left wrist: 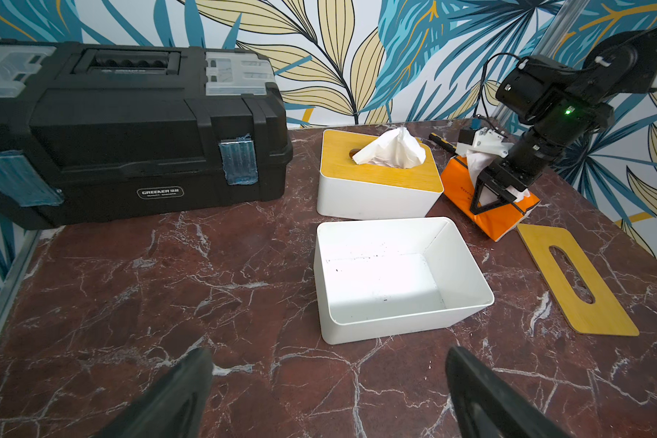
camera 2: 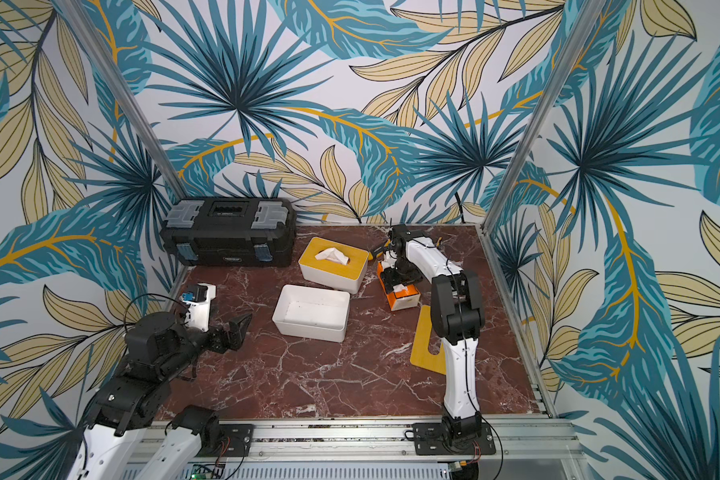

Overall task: Put the tissue paper into the tissue box
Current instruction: Pick up the paper towel from the center of the board, then place the paper towel in the tissue box.

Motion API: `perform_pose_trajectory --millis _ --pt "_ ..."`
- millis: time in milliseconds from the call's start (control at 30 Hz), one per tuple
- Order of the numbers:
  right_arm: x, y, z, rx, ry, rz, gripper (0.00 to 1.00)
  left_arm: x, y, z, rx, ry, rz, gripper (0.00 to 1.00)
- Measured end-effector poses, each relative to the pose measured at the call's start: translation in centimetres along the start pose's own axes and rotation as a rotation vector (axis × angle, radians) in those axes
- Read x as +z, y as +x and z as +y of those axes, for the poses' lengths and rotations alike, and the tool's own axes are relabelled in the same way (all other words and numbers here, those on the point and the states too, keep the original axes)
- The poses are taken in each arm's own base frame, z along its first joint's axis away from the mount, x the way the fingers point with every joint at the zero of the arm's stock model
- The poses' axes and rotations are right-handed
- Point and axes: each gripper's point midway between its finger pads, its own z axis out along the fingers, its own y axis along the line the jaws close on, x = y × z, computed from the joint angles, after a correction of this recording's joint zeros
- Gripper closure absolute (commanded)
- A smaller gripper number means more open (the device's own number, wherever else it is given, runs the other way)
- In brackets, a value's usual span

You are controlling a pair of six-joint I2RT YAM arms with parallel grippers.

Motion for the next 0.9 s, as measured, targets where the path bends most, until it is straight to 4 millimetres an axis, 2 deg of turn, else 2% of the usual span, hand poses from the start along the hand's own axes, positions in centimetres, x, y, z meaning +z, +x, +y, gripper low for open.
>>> perform_pose_trajectory --millis 133,267,400,467,567,733,833,900 --pt "-2.9 0.1 0.5 0.016 -0.022 -0.065 0.22 0.0 0.0 0.0 0.0 0.0 0.0 0.0" --pt "-6.9 -0.6 1.4 0.022 -0.05 -0.168 0.23 0.0 0.0 0.0 0.0 0.0 0.0 0.0" --pt "-11.2 -1.1 3.5 -0.024 -0.065 -0.279 0.25 0.0 0.0 0.0 0.0 0.0 0.0 0.0" --pt "-12.8 -1.3 5.4 -0.072 -0.076 -0.317 0.25 0.0 0.0 0.0 0.0 0.0 0.0 0.0" --pt "-14.9 -1.9 9.6 -0.183 -0.1 -0.37 0.27 0.0 0.0 0.0 0.0 0.0 0.0 0.0" --pt "-17.8 -2.1 18.4 -0.437 -0.151 -0.437 0.27 0.0 0.0 0.0 0.0 0.0 0.0 0.0" --pt "-18.3 -2.3 22.7 -0.567 -0.174 -0.462 0.26 0.0 0.0 0.0 0.0 0.0 0.0 0.0" --pt "-17.6 -2.5 24.7 -0.634 -0.175 -0.455 0.26 0.0 0.0 0.0 0.0 0.0 0.0 0.0"
